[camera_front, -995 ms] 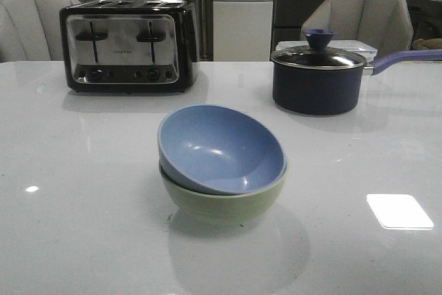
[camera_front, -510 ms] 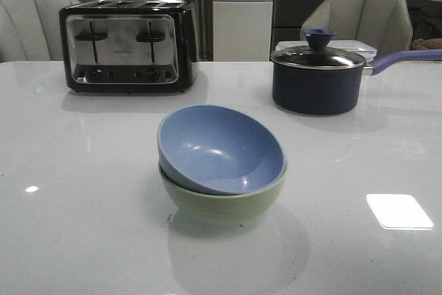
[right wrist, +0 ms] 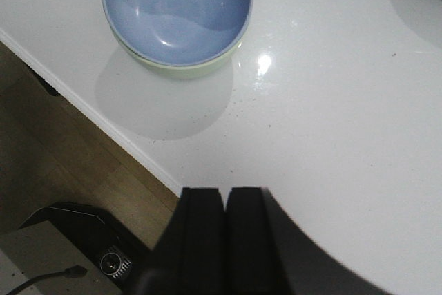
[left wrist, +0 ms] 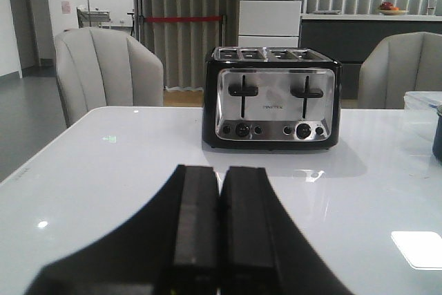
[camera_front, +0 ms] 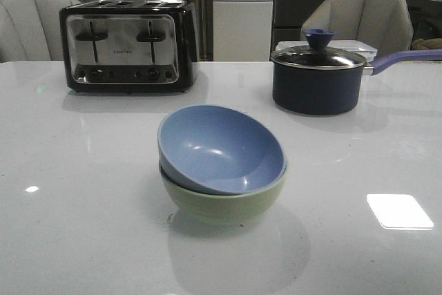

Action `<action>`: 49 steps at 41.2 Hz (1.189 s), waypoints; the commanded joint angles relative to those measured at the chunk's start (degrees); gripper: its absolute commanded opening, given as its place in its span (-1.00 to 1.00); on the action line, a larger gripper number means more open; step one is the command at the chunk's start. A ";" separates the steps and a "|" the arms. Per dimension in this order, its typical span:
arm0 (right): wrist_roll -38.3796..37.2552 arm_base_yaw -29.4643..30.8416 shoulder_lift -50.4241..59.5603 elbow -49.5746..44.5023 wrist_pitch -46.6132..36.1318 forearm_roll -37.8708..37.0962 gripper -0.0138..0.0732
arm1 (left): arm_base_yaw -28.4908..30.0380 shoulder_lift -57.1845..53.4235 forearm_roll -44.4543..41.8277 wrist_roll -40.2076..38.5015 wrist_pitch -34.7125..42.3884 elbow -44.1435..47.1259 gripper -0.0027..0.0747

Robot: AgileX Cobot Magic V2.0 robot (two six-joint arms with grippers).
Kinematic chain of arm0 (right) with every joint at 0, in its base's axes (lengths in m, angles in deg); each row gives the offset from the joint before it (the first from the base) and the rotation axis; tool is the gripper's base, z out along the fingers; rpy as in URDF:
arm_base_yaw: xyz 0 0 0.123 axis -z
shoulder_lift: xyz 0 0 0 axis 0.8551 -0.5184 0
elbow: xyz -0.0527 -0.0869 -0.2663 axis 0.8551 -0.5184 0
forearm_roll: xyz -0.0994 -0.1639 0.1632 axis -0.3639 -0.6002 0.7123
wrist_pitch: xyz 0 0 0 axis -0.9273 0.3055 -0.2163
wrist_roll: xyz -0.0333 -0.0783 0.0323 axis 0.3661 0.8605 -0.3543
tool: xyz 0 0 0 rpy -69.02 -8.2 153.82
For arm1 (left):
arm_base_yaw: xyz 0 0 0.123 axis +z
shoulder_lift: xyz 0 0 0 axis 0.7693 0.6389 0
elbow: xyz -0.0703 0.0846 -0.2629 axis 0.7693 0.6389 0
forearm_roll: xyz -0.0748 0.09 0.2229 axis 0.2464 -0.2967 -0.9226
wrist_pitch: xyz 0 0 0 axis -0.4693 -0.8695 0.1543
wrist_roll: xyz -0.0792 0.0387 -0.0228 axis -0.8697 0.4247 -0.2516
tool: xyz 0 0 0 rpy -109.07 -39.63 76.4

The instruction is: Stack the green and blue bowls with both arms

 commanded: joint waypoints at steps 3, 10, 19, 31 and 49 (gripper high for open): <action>-0.02 0.52 0.29 1.57 -3.40 0.22 -0.56 | -0.44 -1.21 0.11 -0.42 4.96 0.30 -0.68; -0.02 0.52 0.29 1.57 -3.40 0.22 -0.56 | -0.44 -1.21 0.11 -0.42 4.96 0.30 -0.68; 0.18 2.11 3.00 0.72 -3.92 0.21 -0.56 | -0.44 -1.09 0.11 -0.42 4.96 0.30 -0.68; 0.50 19.19 20.94 -14.71 -27.72 0.04 -0.56 | -0.44 -1.09 0.11 -0.42 4.84 0.30 -0.68; 0.50 26.42 41.78 -37.07 -42.07 0.09 -0.56 | -0.44 -1.09 0.11 -0.42 4.84 0.30 -0.68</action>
